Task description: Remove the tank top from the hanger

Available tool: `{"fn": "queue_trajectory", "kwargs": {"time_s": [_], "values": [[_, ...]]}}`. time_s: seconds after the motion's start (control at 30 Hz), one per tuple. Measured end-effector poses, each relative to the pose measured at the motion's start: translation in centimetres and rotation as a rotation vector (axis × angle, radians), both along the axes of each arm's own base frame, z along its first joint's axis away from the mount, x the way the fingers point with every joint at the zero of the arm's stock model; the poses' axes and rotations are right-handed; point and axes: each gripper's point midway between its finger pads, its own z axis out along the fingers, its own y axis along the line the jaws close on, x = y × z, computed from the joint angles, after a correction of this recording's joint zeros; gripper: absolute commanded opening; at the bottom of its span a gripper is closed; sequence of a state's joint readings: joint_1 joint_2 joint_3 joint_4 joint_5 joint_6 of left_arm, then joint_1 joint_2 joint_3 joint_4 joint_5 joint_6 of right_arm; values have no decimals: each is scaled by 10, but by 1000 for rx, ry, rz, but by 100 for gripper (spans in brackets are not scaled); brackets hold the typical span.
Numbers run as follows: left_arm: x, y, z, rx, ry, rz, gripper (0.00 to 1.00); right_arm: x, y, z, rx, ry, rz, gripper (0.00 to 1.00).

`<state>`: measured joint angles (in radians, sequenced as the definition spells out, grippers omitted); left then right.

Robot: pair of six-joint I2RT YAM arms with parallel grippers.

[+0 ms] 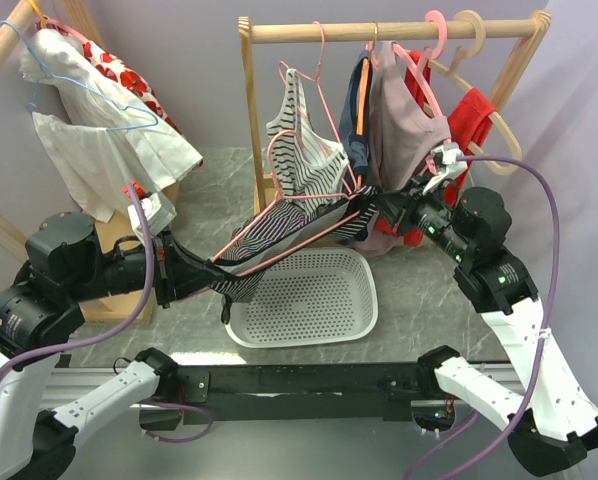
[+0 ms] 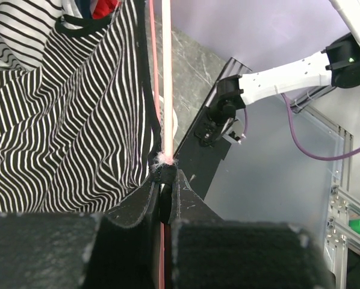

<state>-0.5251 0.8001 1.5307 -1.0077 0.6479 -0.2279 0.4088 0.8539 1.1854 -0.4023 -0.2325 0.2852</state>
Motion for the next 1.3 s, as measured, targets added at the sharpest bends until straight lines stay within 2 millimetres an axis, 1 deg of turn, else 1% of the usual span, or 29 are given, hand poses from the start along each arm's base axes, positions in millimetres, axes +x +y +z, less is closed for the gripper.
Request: {"fn": "queue_trajectory", "kwargs": {"time_s": [0.07, 0.17, 0.27, 0.4, 0.47, 0.53, 0.57, 0.67, 0.73, 0.8, 0.83, 0.9, 0.93, 0.97, 1.0, 1.07, 1.1, 1.13, 1.23, 1.27, 1.3], "values": [[2, 0, 0, 2, -3, 6, 1, -1, -4, 0, 9, 8, -28, 0], [4, 1, -1, 7, -7, 16, 1, -8, -12, 2, 36, 0, -77, 0], [5, 0, 0, 6, -10, 16, 1, -16, -22, 11, 70, -28, -118, 0], [6, 0, 2, 3, -28, 13, 1, -21, -28, 18, 92, -46, -144, 0], [6, 0, 2, 5, -36, 12, 1, -21, -29, 19, 102, -42, -151, 0], [7, 0, 2, 6, -38, 12, 1, -21, -30, 16, 108, -23, -161, 0], [7, 0, 2, 6, -37, 12, 1, -21, -30, 14, 111, -12, -165, 4], [8, 0, 1, 11, -37, 16, 1, -23, -29, 9, 104, 12, -157, 8], [8, 0, 0, 14, -35, 17, 1, -25, -27, 8, 94, 20, -140, 16], [8, 1, 0, 16, -33, 17, 1, -25, -22, 6, 75, 27, -108, 17], [7, 1, -1, 19, -31, 16, 1, -25, -20, 5, 66, 30, -92, 20], [6, 1, -3, 23, -23, 16, 1, -25, -16, 4, 47, 31, -62, 15], [6, 1, -3, 23, -21, 13, 1, -25, -14, 4, 40, 29, -49, 24], [4, 2, -3, 22, -20, 10, 1, -24, -13, 3, 34, 29, -39, 39], [4, 2, -3, 21, -22, 9, 1, -25, -12, 3, 30, 29, -27, 44], [3, 2, -2, 18, -23, 9, 1, -28, -6, 2, 25, 28, 16, 39], [3, 2, -3, 19, -19, 8, 1, -28, -3, 1, 18, 29, 34, 40], [3, 1, -4, 20, -15, 7, 1, -27, -2, -1, 12, 32, 41, 34], [3, 0, -8, 23, 0, 1, 1, -23, -2, -5, -13, 32, 39, 6], [2, 0, -9, 24, 3, -2, 1, -21, -4, -6, -20, 32, 28, 2], [2, 0, -8, 23, 4, -6, 1, -19, -6, -6, -25, 29, 20, 0]]}}
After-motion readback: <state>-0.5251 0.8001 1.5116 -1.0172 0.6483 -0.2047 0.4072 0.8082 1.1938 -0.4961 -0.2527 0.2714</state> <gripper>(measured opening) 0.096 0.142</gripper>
